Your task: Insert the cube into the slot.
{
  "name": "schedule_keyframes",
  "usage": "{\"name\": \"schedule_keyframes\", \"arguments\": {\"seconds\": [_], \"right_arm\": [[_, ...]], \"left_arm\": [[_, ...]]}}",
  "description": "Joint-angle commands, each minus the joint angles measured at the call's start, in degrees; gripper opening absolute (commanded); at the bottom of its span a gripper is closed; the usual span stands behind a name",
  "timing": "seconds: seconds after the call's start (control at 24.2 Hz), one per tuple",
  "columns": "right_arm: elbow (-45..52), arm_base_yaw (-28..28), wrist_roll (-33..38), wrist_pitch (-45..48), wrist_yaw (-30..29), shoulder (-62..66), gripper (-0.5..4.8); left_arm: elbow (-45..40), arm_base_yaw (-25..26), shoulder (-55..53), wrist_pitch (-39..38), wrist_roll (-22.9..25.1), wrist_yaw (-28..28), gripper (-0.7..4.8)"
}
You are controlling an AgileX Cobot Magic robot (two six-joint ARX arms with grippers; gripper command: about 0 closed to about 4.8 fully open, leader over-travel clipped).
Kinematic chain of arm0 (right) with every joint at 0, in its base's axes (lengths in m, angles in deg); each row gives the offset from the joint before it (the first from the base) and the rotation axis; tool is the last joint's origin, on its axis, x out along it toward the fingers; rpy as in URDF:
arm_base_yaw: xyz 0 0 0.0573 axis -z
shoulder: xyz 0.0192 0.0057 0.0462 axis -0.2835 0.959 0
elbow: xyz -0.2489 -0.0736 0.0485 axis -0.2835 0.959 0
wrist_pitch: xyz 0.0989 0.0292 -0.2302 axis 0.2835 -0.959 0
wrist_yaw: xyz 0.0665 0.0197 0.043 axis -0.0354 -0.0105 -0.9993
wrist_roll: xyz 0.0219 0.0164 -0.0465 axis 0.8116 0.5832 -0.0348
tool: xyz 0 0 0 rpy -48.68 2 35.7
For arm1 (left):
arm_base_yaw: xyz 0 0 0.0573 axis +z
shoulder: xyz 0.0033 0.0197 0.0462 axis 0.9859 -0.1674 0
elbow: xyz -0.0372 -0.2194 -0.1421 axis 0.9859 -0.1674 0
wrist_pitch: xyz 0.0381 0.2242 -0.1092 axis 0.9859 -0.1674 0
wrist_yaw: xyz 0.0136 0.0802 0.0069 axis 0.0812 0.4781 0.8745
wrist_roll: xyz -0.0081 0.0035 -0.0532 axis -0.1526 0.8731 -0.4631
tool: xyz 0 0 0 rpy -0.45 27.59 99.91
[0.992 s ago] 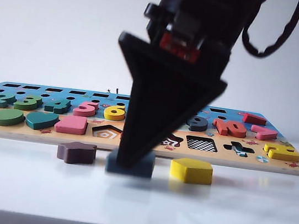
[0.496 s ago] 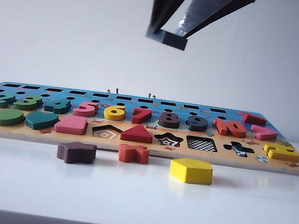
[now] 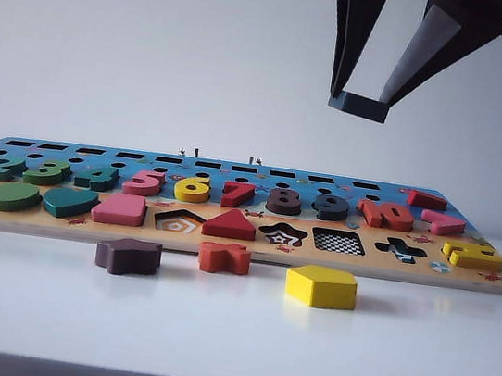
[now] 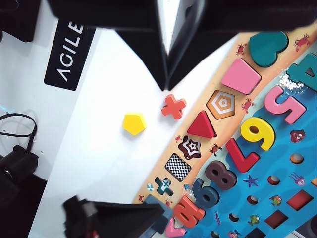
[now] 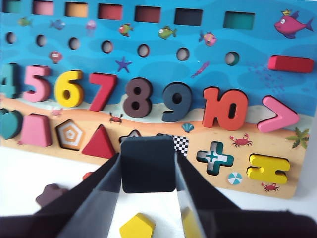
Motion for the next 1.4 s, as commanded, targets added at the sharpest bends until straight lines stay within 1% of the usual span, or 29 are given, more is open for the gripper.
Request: {"name": "schedule_keyframes", "arguments": {"seconds": [0.04,0.79,1.07,1.24,1.4], "right_arm": [[0.55,0.0,2.95,0.68,0.76,1.11,0.27],[1.25,-0.39,13.38,2.67,2.62,10.97,0.27],[2.12,-0.44,14.93,2.71,3.48,12.0,0.27],[3.78,-0.44,15.08,2.73,3.54,12.0,0.27],[4.57,-0.44,15.21,3.63,3.56,12.0,0.27]], "left_arm": [[0.2,0.04,0.11,0.61,0.24,-0.48,0.17],[0.2,0.2,0.13,1.38,0.22,0.59,0.17],[0.2,1.97,0.13,1.25,0.2,1.11,0.17],[0.09,1.95,0.13,1.2,0.2,2.6,0.17],[0.09,1.95,0.13,1.22,0.22,2.82,0.17]]}}
